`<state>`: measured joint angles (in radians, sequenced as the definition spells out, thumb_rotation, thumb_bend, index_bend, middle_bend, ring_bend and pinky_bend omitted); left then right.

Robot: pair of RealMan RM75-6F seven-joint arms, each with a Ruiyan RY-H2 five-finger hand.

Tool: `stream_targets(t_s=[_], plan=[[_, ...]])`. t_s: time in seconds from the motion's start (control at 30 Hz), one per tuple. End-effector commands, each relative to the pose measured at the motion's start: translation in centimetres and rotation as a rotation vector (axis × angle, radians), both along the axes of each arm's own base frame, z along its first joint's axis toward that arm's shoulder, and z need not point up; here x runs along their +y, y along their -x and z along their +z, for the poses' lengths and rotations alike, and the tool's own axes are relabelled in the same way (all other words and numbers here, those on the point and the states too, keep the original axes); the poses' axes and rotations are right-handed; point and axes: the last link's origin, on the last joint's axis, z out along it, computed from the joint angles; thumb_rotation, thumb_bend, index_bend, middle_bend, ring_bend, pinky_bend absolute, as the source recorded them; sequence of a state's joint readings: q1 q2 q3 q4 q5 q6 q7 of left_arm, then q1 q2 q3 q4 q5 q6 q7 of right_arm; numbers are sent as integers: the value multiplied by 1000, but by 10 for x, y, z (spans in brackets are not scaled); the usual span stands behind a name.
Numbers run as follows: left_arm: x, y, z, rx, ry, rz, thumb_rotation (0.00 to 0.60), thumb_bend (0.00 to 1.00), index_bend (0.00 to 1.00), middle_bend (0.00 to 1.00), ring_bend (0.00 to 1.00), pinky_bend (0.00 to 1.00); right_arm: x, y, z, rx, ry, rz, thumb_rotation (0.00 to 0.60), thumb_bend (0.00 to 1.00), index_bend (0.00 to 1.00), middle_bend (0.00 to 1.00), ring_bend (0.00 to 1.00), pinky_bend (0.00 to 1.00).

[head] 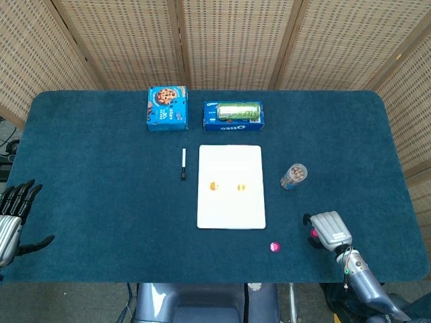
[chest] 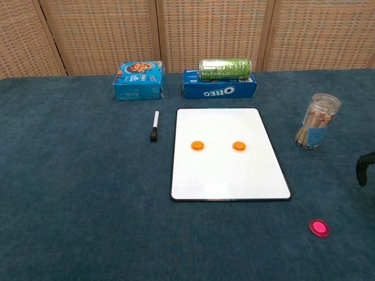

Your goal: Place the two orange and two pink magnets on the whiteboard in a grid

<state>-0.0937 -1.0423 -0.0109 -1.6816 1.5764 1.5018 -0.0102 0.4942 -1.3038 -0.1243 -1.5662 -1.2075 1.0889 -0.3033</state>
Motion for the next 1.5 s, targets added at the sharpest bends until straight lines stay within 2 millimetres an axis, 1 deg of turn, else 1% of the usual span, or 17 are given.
stream_targets(t_s=[0.03,0.27,0.53,1.0,1.2,1.5], plan=[[0,0,0,0,0,2,600,0,0,0,0,0,1,7,-2,8,-3,-13,600,340,391,966,941,1000],[0,0,0,-2,-2,1,600,0,0,0,0,0,-1,15,-5,8,8,-25,600,345,391,966,941,1000],[0,-1,0,-3,-3,-2,600,0,0,0,0,0,2,25,-8,18,27,-12,600,347,391,966,941,1000],[0,0,1,-5,-6,4,600,0,0,0,0,0,7,28,-11,18,28,18,600,348,391,966,941,1000],[1,0,0,-3,-6,5,600,0,0,0,0,0,6,27,-12,9,30,24,600,348,391,966,941,1000],[2,0,0,-4,-6,8,600,0,0,0,0,0,5,30,-14,15,25,15,600,350,391,966,941,1000]])
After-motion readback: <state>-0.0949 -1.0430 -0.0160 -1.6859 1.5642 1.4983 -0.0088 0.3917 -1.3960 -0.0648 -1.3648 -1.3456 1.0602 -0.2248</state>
